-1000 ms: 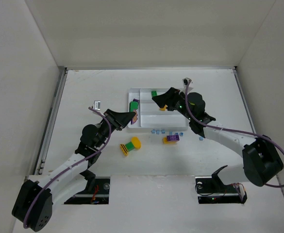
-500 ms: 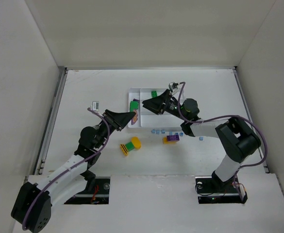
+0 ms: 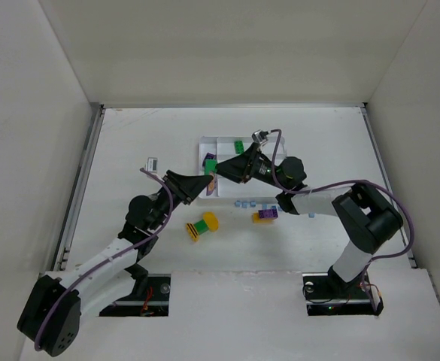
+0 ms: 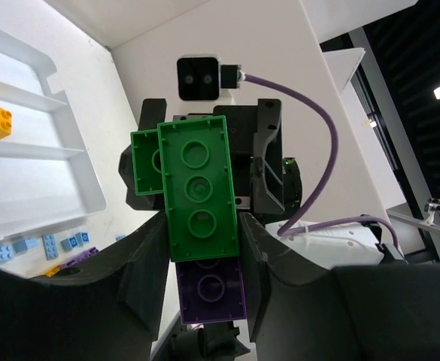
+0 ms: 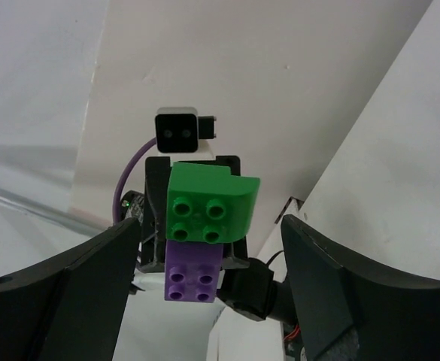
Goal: Sort the legos into containers by color
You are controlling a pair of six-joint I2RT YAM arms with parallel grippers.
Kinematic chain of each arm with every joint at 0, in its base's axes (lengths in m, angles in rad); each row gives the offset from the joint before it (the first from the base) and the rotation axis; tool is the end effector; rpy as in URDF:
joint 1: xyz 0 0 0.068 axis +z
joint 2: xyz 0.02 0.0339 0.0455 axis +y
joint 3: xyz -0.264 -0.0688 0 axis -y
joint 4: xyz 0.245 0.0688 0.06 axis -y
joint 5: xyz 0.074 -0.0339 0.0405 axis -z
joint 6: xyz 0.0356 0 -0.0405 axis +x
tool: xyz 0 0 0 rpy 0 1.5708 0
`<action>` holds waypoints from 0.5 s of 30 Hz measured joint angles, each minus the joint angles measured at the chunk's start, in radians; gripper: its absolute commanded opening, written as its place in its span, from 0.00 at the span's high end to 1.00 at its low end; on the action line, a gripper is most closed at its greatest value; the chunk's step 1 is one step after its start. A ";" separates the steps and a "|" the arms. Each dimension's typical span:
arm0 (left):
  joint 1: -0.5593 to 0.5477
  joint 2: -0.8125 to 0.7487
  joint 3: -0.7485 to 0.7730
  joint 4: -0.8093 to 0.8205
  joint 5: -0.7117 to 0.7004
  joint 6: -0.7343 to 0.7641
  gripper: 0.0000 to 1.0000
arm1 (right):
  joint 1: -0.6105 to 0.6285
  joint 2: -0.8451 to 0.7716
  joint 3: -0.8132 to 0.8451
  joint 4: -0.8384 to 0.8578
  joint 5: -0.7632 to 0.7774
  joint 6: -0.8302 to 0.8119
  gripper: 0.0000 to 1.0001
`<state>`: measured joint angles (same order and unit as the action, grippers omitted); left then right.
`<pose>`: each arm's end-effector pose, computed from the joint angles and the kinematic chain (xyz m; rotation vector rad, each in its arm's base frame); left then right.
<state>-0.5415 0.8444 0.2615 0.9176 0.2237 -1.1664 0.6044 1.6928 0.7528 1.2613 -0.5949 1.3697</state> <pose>0.1544 -0.1021 0.2618 -0.2203 1.4030 -1.5910 0.2711 0.2115 0.2458 -0.0314 1.6253 1.9839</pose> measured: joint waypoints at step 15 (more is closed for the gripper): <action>-0.029 0.042 0.000 0.034 -0.027 -0.011 0.75 | 0.013 0.000 0.004 0.003 -0.007 -0.027 0.48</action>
<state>-0.5709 0.8867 0.2619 0.9516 0.1967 -1.1778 0.6170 1.6928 0.7567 1.2648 -0.6022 1.3430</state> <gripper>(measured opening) 0.348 0.519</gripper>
